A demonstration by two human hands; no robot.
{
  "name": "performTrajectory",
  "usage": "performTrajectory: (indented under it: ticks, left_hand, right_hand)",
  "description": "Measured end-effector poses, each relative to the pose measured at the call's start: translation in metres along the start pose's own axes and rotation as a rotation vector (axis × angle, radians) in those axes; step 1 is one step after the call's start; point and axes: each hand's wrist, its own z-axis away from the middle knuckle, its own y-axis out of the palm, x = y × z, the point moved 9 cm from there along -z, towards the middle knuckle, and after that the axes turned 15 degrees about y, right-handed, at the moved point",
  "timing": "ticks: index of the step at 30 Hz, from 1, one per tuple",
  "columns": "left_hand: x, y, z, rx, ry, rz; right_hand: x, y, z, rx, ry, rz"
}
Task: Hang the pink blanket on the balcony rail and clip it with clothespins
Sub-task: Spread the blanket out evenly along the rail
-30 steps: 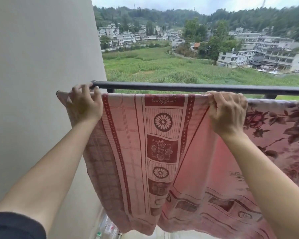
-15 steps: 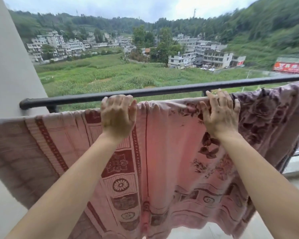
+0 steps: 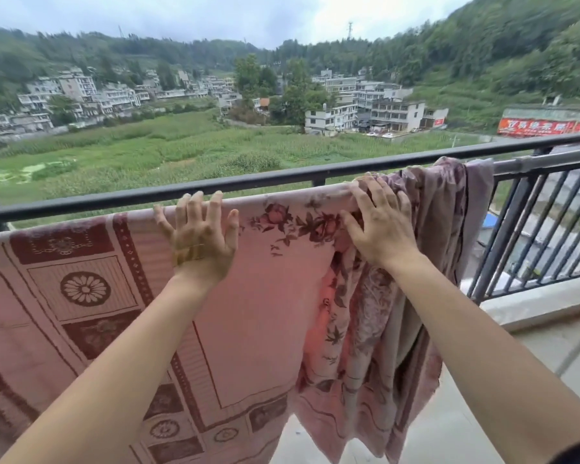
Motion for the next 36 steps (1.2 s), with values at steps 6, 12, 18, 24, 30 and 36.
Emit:
performTrajectory:
  ticks: [6,12,18,24,30,36]
  left_hand:
    - [-0.125,0.026,-0.029,0.034,0.119,0.102]
    - [-0.196,0.046,-0.061,-0.047,0.074,0.172]
    - [-0.193,0.049,-0.063,-0.258,-0.067,0.093]
    - [-0.195,0.059,-0.074,-0.418,-0.183,0.006]
    - [-0.196,0.069,-0.077,-0.498,-0.24,-0.117]
    - [-0.198,0.071,-0.073,-0.53,-0.273,-0.114]
  right_hand:
    - [-0.121,-0.033,-0.021,-0.12,0.393,-0.287]
    - [-0.184,-0.012,-0.044,0.252,0.633,-0.465]
    - [-0.186,-0.027,-0.071,0.09,0.438,-0.365]
    - [-0.299,-0.102,-0.117,-0.488,0.705,-0.547]
    - [-0.293,-0.073,-0.168,-0.223,0.493,-0.309]
    - [-0.227,-0.025,-0.17,-0.117,-0.109,-0.145]
